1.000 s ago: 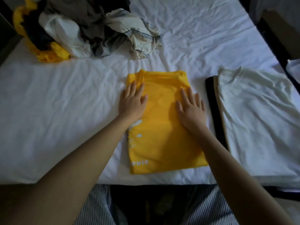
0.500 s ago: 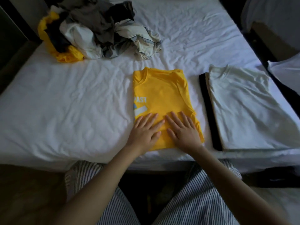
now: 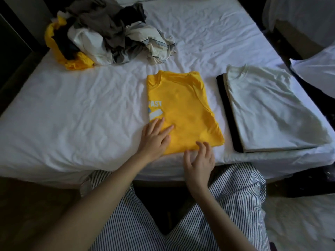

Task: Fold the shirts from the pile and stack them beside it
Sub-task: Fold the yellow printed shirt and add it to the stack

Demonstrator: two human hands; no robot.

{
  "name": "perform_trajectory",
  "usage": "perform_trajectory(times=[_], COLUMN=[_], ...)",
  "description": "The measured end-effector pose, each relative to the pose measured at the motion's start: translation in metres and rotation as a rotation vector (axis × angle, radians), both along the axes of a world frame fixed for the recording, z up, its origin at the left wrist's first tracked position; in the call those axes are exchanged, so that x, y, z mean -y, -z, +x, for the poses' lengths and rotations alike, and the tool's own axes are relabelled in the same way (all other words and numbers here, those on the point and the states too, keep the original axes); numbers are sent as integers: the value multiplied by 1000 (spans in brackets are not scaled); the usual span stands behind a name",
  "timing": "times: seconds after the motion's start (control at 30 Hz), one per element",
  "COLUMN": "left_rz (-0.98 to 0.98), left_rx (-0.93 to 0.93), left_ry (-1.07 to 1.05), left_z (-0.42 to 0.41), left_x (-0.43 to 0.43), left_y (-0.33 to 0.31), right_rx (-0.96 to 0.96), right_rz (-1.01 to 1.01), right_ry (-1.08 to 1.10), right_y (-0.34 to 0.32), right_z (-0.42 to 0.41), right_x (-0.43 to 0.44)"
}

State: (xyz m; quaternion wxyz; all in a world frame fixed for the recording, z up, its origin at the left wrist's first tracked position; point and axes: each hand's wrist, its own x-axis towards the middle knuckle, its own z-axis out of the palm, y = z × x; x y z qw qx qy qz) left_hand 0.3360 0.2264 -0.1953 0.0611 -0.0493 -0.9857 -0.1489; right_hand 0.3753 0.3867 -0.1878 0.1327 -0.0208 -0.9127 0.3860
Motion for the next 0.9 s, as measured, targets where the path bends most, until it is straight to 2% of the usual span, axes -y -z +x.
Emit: perform_trajectory(times=[0.07,0.13,0.2,0.27,0.4,0.5,0.7,0.9], left_rz=[47,-3,-82,-105,-66,-164,-217,-170], left_rx=[19,0,0,58,256,389,396,587], left_ry=[-34,-53,-66,-63,-61,-44,-29,-140], left_z=[-15,-38,-64,-94,-148,-178,-227,-255], left_x=[0,-2,-5,-4,-1,0,0,9], left_y=[-11,-25,-40,-51,-72,-78,-88,-71], right_rx=[233,412,497,537,563,500,538,511], right_rz=[-283,-597,-877,-1045,-1149,-1234,-1297,-1295], right_ry=[203,429,621,701,790,868,897,870], right_y=[-11,-29,-44,-50,-51,-45,-40,-44], right_z=[1,-10,-25,-36,-46,-54,-60,-56], right_x=[23,41,50,50,53,57,58,65])
